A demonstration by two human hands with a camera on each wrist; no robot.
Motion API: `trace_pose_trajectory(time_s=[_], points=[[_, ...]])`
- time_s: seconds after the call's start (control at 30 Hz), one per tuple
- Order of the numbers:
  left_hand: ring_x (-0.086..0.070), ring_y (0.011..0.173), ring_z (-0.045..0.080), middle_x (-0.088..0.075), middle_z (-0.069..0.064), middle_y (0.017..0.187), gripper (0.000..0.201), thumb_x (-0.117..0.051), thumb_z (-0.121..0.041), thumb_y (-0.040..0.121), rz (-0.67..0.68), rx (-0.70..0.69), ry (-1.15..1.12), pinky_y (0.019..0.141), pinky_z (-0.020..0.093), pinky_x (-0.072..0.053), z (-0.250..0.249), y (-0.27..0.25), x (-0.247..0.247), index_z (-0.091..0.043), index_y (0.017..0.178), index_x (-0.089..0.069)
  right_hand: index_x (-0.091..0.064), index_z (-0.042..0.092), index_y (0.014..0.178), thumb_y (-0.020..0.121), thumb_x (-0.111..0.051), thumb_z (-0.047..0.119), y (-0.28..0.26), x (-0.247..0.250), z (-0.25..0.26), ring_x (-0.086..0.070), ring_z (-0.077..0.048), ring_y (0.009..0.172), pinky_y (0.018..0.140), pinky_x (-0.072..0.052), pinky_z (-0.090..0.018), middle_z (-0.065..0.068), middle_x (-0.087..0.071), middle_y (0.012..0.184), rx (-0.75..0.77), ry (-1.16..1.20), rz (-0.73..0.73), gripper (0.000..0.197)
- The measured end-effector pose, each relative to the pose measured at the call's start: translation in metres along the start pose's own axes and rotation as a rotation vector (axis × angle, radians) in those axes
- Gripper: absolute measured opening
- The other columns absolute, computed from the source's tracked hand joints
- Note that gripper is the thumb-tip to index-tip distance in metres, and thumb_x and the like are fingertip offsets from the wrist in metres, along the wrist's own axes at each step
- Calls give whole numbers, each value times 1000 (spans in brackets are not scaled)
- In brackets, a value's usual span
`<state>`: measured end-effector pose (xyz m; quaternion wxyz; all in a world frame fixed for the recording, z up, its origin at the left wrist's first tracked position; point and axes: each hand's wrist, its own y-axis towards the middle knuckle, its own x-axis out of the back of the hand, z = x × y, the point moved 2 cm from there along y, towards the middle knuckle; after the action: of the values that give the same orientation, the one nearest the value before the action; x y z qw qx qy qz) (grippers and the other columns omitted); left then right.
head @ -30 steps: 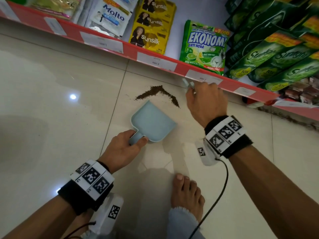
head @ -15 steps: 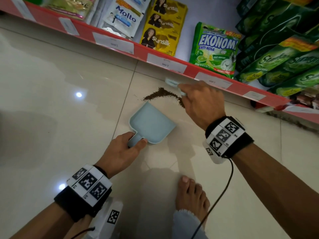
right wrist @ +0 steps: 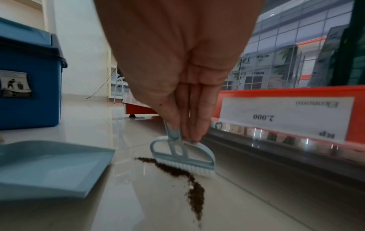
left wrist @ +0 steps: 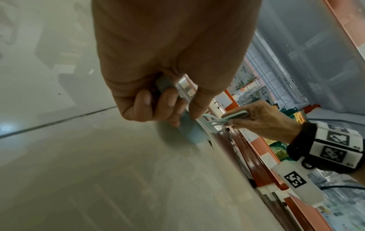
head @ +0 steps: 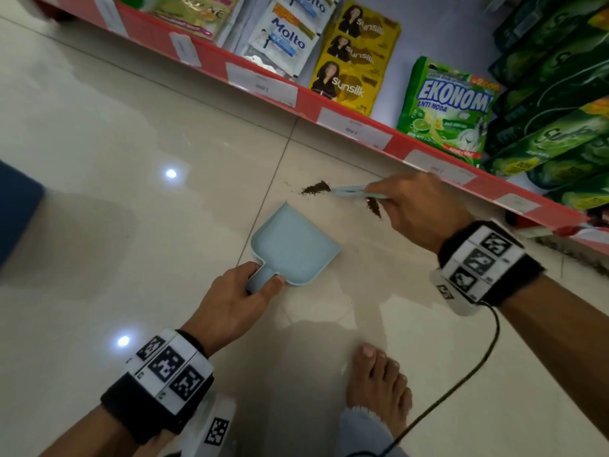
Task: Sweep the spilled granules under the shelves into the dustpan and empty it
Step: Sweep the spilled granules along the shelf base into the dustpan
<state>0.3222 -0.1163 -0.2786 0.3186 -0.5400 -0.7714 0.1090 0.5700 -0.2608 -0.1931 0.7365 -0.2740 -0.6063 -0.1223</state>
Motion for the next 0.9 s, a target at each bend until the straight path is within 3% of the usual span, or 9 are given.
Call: trace_pose_trajectory(time_s=[0.07,0.13,0.2,0.27,0.37,0.6,0.7,0.8,0.9], points=[[-43,44,1,-44,-11,52,38,-61,-43,93,-21,10,-4,46,13,-33,3,-2,2,-23,65,-46,-73,16,104,90,-54,6,8,11,2,-66,-36,84,75,-53,-44,-12,-73,96,35,37,-52,25],[-42,44,1,-44,-10,53,38,-61,-43,93,-40,18,8,45,13,-32,4,-5,4,-22,65,-46,-73,15,108,92,-55,8,28,20,17,-66,-33,84,75,-51,-35,-12,-73,95,113,71,-132,26],[-40,44,2,-44,-10,54,38,-60,-42,94,-51,20,18,47,15,-31,4,-7,7,-22,65,-45,-72,16,116,95,-52,11,55,24,39,-65,-29,91,77,-49,-32,-10,-73,104,209,83,-174,29],[-40,45,3,-44,-10,54,38,-60,-41,94,-62,20,19,47,16,-31,2,-9,10,-20,66,-45,-68,18,123,98,-49,14,83,20,61,-65,-25,100,86,-52,-38,-6,-71,115,285,84,-134,32],[-39,49,8,-43,-9,55,40,-60,-40,94,-70,34,3,51,23,-32,2,-12,12,-19,65,-43,-65,21,129,100,-48,15,105,9,76,-65,-24,104,90,-53,-39,-4,-70,121,326,52,4,34],[-46,56,14,-49,-3,60,40,-60,-42,94,-47,47,-19,58,31,-39,12,-23,12,-10,72,-50,-70,15,120,92,-57,4,43,15,8,-69,-34,98,81,-55,-47,-14,-72,114,345,1,132,33],[-46,57,14,-50,-4,61,39,-60,-42,94,-56,58,-32,58,29,-39,15,-25,12,-11,73,-51,-73,14,115,91,-62,5,26,30,-11,-72,-32,90,78,-58,-45,-10,-75,108,349,-8,77,28],[-44,54,11,-48,-6,59,38,-60,-43,93,-68,55,-23,55,26,-37,15,-24,12,-14,70,-49,-72,13,116,92,-62,8,43,42,4,-71,-32,84,76,-57,-41,-11,-75,104,375,55,-38,27],[-44,48,4,-48,-9,54,38,-60,-43,93,-78,52,-5,51,19,-34,12,-22,12,-16,69,-48,-69,18,123,96,-55,11,77,41,36,-69,-30,93,80,-53,-38,-10,-74,110,418,76,-91,31]])
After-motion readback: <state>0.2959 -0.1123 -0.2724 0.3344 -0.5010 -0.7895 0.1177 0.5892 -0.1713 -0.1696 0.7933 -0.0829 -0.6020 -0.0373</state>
